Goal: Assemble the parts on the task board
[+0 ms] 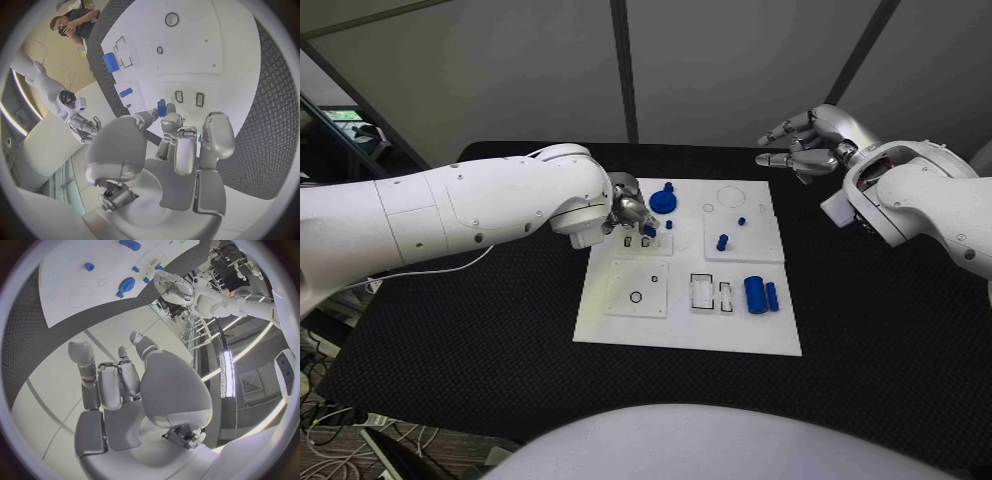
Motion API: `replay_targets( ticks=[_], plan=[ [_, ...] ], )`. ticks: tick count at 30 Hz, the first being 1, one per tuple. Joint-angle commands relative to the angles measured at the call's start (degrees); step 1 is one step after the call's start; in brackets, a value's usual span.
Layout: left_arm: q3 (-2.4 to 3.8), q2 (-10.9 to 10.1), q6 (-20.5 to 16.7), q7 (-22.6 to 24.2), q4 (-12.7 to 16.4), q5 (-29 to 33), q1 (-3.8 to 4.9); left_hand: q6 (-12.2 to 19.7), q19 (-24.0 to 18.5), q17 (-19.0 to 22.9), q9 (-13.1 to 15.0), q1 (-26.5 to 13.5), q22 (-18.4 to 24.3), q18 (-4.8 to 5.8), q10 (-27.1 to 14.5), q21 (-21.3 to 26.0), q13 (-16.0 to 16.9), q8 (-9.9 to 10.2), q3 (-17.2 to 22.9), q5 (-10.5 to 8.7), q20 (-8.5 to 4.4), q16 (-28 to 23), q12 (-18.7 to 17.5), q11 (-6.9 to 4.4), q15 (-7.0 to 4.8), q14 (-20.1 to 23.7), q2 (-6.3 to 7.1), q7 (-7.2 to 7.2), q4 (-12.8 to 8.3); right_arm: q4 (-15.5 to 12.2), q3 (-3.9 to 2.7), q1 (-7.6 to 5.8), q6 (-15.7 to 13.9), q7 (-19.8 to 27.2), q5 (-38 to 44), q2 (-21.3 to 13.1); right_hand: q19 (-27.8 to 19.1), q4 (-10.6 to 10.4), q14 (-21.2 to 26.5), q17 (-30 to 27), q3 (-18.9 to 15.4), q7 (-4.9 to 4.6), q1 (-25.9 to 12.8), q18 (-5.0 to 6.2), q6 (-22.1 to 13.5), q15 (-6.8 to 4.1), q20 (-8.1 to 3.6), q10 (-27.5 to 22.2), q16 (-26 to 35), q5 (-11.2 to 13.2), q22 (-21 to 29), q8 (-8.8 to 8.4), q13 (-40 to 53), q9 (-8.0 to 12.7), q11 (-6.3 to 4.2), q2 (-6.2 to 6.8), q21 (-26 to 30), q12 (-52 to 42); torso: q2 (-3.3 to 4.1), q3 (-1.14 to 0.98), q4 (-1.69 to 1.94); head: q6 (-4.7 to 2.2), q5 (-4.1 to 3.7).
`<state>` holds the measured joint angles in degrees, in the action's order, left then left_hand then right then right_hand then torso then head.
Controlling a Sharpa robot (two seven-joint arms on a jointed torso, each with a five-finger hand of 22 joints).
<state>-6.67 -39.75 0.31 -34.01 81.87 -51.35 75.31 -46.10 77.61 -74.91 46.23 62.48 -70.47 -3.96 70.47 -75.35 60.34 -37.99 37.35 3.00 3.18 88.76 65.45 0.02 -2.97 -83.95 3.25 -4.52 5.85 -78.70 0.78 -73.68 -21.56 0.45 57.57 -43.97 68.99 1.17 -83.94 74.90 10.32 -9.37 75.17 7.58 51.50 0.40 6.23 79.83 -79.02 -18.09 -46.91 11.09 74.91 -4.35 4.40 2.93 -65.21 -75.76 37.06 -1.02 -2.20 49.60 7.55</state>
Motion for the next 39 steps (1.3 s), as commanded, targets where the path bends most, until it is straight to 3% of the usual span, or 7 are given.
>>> replay_targets(
  ticks=[1, 14, 35, 39],
  plan=[
    [-0.05, -0.05, -2.95, -0.65, 0.13, -2.54, -0.21, -0.09, 0.28, -13.92, 0.10, -0.59, -0.10, -0.64, 0.32, -0.31, 0.04, -0.35, 9.15, -0.01, 0.03, 0.23, 0.30, -0.01, -0.23, -5.49, -0.17, 0.41, -8.65, 0.08, -0.05, -0.13, 0.46, 0.13, 0.38, -0.05, -0.43, -0.27, -1.29, 4.06, -0.05, -0.08, -0.11, 0.50, -0.48, -0.31, -0.10, -0.28, 0.23, -0.34, 0.06, 0.33, 1.25, 0.09, -0.08, 0.21, 0.24, 0.30, -0.03, 0.00, -0.08, 0.11, 0.15],
    [-0.24, -0.04, -3.49, -0.99, 0.25, -8.70, -1.82, -0.11, 0.47, -14.07, 0.15, -0.69, -0.38, -0.58, 0.44, -0.51, 0.14, -0.38, 9.35, -0.01, 0.01, 0.35, 0.40, -0.03, -0.25, -5.56, -0.09, 0.43, -8.72, 0.21, -0.05, -0.13, 1.07, -0.17, 0.47, -0.11, -0.50, -0.29, -1.26, 4.00, -0.04, -0.08, -0.11, 0.53, -0.48, -0.31, -0.10, -0.32, 0.29, -0.37, 0.20, 0.38, 1.20, 0.10, -0.07, 0.25, 0.35, 0.35, 0.05, 0.02, -0.11, 0.23, 0.25],
    [-0.27, 0.23, 0.72, -1.36, 0.53, -14.94, -2.27, -0.15, 0.76, -14.32, 0.24, -0.87, -0.79, -0.50, 0.69, -0.79, 0.31, -0.42, 9.76, 0.08, -0.03, 0.57, 0.57, -0.08, -0.30, -5.69, 0.13, 0.47, -8.96, 0.39, -0.05, -0.12, 1.71, -1.21, 1.08, -0.02, -0.77, -0.35, -1.15, 3.77, 0.03, -0.07, -0.12, 0.63, -0.45, -0.31, -0.09, -0.45, 0.52, -0.45, 0.78, 0.49, 1.02, 0.10, -0.08, 0.19, 0.74, 0.53, 0.07, 0.01, -0.09, 0.40, 0.30],
    [-0.94, 0.43, 0.65, -1.36, 0.45, -15.15, -2.29, -0.17, 0.80, -14.36, 0.27, -0.94, -0.85, -0.49, 0.76, -0.83, 0.38, -0.44, 9.84, 0.11, -0.04, 0.61, 0.63, -0.09, -0.31, -5.71, 0.19, 0.48, -9.00, 0.43, -0.05, -0.12, 1.85, -1.35, 1.24, -0.02, -0.75, -0.35, -1.14, 3.76, 0.07, -0.07, -0.08, 0.63, -0.43, -0.32, -0.09, -0.47, 0.54, -0.47, 0.77, 0.52, 0.99, 0.10, -0.08, 0.14, 0.74, 0.56, 0.05, 0.02, -0.13, 0.40, 0.13]
  ],
)
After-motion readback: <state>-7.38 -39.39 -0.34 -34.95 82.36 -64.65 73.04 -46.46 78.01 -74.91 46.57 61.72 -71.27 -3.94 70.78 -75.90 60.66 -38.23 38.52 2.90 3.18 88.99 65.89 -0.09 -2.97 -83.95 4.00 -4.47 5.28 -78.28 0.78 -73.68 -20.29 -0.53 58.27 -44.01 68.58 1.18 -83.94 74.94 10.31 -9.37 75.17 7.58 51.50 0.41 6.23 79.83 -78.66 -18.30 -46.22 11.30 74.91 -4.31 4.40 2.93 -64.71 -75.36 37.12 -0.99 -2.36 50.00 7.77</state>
